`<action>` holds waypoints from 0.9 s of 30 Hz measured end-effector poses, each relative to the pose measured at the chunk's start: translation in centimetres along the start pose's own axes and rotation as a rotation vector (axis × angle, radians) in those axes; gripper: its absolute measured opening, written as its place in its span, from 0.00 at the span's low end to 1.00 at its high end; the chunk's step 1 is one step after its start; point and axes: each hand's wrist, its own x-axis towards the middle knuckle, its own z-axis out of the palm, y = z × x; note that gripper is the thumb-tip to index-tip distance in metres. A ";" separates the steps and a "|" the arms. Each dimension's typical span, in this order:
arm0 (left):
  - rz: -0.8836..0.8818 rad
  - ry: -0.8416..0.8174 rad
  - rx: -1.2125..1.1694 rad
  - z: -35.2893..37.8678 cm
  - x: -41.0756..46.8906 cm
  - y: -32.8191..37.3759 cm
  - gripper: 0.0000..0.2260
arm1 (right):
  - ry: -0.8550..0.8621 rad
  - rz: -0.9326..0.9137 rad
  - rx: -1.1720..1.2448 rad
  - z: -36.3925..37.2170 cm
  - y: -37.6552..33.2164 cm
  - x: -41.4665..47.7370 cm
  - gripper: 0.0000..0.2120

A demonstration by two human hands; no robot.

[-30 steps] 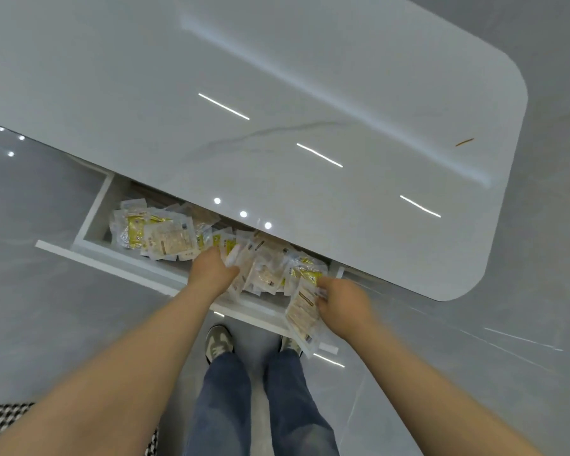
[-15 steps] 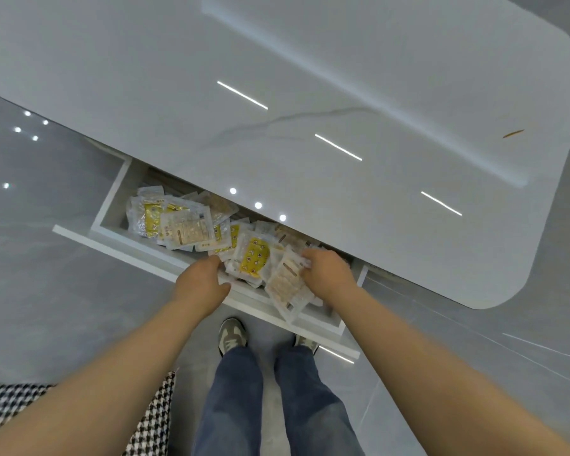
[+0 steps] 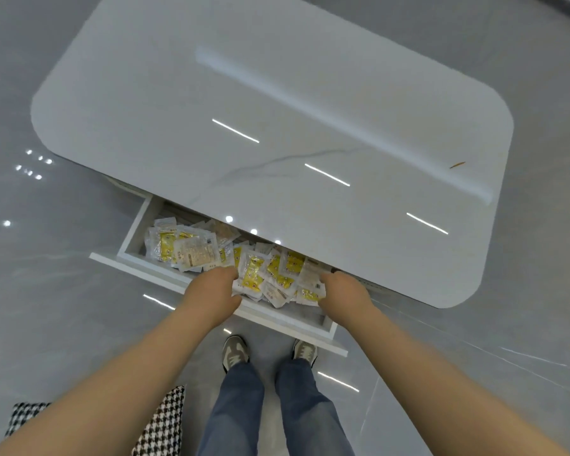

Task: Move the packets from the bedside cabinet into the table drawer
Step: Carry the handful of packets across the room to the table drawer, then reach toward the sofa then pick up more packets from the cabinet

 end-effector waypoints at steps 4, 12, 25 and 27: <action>0.089 0.012 0.068 -4.2 -3.9 2.2 0.16 | 0.104 -0.073 0.063 -3.5 -0.6 -6.2 0.22; 0.296 0.092 0.169 -12.8 -12.9 7.5 0.17 | 0.345 -0.016 0.152 -9.4 -0.5 -19.4 0.18; 0.680 0.339 0.295 -21.4 -25.2 24.3 0.21 | 0.853 0.078 0.287 -17.1 9.5 -38.9 0.20; 0.747 0.387 0.293 -21.3 -27.2 27.8 0.20 | 0.933 0.090 0.308 -17.5 12.3 -42.2 0.20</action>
